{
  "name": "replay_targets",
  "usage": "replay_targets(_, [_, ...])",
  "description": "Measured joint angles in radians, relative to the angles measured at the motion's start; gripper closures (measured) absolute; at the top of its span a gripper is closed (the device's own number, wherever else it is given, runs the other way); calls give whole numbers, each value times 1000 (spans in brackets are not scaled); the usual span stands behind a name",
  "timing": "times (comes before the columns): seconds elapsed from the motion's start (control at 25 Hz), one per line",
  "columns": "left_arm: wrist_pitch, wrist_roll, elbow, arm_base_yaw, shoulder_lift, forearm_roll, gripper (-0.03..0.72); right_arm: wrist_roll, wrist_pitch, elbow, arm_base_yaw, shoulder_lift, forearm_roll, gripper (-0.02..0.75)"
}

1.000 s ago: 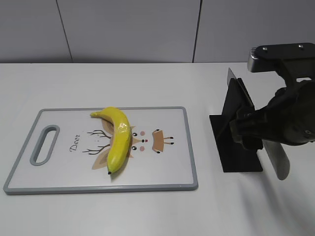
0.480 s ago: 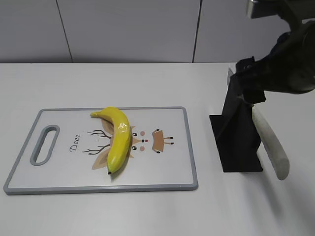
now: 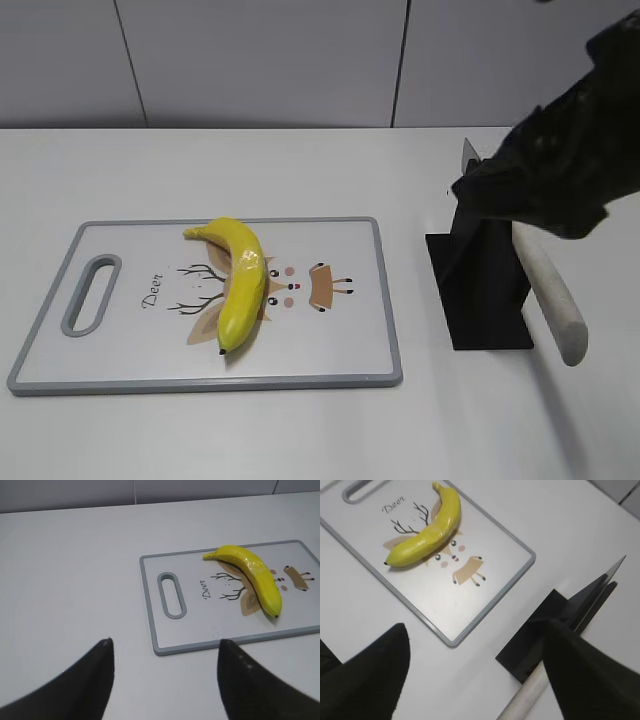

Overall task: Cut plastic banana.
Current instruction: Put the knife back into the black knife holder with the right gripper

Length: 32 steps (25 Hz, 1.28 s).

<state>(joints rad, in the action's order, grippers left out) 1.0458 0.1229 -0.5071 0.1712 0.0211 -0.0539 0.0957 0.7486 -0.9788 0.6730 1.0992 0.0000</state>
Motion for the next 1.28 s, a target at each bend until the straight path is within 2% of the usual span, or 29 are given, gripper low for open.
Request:
replay_targets(0.2, [0,0,0,0,0,-2,35,50,0,58,0,-182,26,116])
replay_targets(0.52, [0,0,0,0,0,-3,65,58,16,374,0,-551,32,141])
replay_targets(0.68, [0,0,0,0,0,-3,89,59,37,474,0,-760,33,158])
replay_targets(1.0, [0,0,0,0,0,-4,97,36,161,538,0,-1056,51,178])
replay_targets(1.28, [0,0,0,0,0,-4,103,31,187,556,0,-1105,76,180])
